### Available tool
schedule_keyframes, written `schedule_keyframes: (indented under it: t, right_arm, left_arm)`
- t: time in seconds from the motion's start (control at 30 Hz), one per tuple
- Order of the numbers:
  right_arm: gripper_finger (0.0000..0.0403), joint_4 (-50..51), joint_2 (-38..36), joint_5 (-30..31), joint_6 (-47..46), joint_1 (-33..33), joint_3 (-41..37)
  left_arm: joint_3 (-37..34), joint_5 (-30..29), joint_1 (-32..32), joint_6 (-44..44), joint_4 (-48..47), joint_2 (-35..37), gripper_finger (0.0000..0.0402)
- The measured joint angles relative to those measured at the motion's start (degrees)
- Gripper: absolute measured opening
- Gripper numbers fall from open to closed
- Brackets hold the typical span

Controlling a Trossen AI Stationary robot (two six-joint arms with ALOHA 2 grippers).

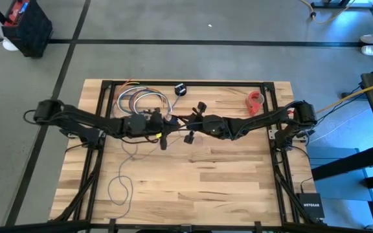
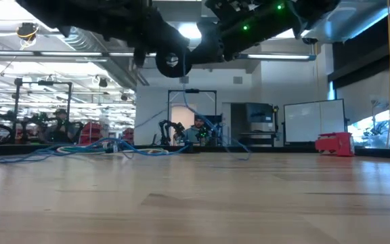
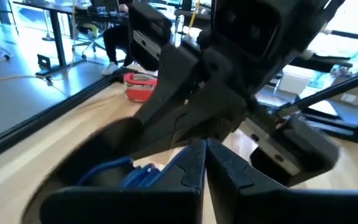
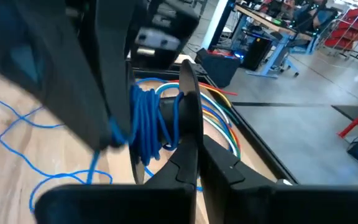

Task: Coil cords
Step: Coil the blue wire onto the spool

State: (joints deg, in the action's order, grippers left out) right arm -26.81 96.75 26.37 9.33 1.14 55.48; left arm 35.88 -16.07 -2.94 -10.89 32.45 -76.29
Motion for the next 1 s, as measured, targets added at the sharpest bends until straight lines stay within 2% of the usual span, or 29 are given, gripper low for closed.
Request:
schedule_keyframes:
  t: [0.23,0.57,1.0]
  right_arm:
    - [0.001,-3.26,-0.69,0.16,-0.03,-0.09,-0.05]
    - [0.001,-0.66,-4.0,-1.51,0.32,-0.04,4.87]
    - [0.001,11.87,-8.15,-3.82,0.49,0.01,12.85]
  left_arm:
    - [0.11,-1.38,0.0,2.38,1.39,-2.76,0.0004]
    - [0.35,-2.27,0.02,4.98,2.74,-2.45,0.0004]
    - [0.24,-2.08,-0.07,6.85,1.58,-2.6,0.0004]
